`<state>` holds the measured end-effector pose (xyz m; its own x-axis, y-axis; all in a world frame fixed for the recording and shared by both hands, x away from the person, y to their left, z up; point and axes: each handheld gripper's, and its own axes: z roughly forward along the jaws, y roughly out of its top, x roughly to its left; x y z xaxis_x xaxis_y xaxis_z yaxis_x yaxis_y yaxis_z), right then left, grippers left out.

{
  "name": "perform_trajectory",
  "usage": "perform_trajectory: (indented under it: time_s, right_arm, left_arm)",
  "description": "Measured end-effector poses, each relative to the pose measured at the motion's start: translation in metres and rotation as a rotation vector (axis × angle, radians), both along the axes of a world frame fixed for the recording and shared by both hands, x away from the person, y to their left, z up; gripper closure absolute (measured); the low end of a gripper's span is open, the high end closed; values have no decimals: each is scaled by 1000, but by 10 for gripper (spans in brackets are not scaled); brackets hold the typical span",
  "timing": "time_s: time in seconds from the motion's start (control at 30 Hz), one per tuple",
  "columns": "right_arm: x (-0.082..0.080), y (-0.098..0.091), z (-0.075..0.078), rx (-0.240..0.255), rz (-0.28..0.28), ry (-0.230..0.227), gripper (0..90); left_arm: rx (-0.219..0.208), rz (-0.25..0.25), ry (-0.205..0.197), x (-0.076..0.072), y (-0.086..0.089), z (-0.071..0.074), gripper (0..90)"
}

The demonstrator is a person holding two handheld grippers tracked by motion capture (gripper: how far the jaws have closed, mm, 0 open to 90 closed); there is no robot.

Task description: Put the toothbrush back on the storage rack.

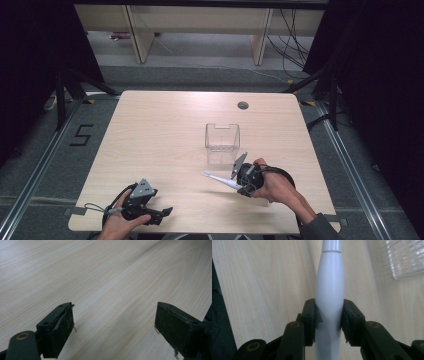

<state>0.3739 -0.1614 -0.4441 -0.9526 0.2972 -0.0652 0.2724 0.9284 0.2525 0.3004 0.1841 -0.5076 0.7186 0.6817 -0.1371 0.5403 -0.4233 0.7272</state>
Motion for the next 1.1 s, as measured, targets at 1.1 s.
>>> perform_trajectory:
  time_s: [1.1]
  right_arm:
    - [10, -20, 13, 433, -149, -171, 663]
  left_arm:
    - [18, 2, -9, 0, 2, 1, 149]
